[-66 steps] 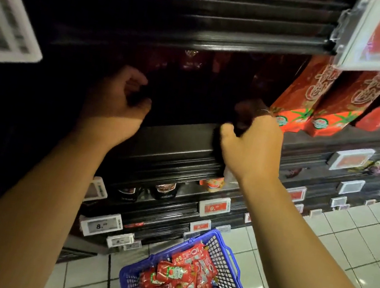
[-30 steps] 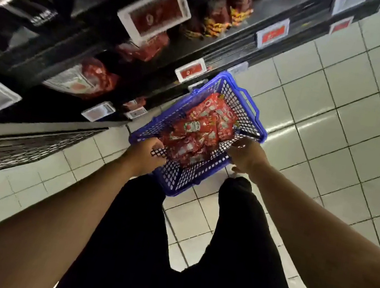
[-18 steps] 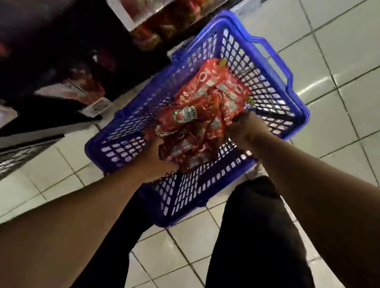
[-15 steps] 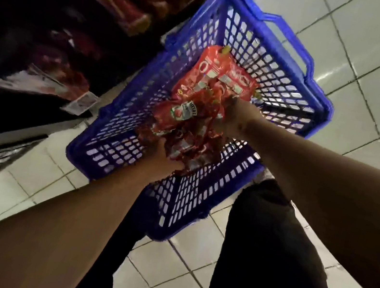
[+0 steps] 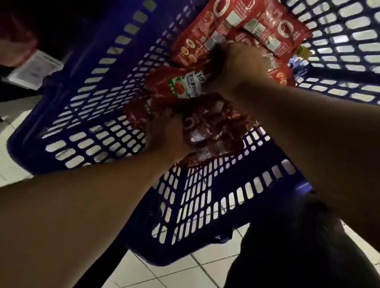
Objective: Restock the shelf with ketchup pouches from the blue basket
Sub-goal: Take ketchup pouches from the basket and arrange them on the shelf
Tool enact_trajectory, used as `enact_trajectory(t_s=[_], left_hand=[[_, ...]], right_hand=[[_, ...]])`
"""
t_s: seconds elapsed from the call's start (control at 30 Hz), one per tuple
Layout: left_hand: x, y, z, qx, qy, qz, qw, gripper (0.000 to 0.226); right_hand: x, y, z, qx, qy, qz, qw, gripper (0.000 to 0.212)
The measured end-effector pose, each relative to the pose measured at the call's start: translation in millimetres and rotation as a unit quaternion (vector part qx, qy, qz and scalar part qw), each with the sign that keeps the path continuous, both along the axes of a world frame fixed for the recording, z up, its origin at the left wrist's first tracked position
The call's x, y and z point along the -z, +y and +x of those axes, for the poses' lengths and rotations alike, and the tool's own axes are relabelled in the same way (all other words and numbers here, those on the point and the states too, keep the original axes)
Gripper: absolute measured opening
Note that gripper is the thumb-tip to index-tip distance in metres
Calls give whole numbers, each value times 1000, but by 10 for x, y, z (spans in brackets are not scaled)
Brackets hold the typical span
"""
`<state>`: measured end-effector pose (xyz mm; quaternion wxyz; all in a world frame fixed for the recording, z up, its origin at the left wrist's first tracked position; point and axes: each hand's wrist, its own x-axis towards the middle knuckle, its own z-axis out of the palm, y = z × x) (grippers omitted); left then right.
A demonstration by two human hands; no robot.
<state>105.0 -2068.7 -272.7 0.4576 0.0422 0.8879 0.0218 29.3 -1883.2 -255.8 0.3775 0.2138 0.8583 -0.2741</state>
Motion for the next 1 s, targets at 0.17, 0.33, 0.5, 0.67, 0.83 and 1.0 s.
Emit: enact_trajectory(t_s=[0.17,0.33,0.5,0.67,0.83,1.0], left_hand=[[-214,-10,-102,-67,-58,28,996,65],[-732,-110,-188,-153,-120,103,976,65],[-1508,-128,-351,-225,-287,158,917,59],[-2656,146,-588,-295,-291,229,881,68],[-3987,529,-895,-387,-173,304,853,54],[-5335,653,-1109,-525,-262,388,711,46]], right_hand=[[-339,54,57,64,-80,-124,987,77],[-804,299,190,155,-28,-92,983,29],[-1762,702,407,105,49,-48,992,24],[-3085,1002,529,135,166,-79,974,16],[-4538,1218,508,155,257,-98,949,18],[-5909,1277,320,149,317,-123,929,20]])
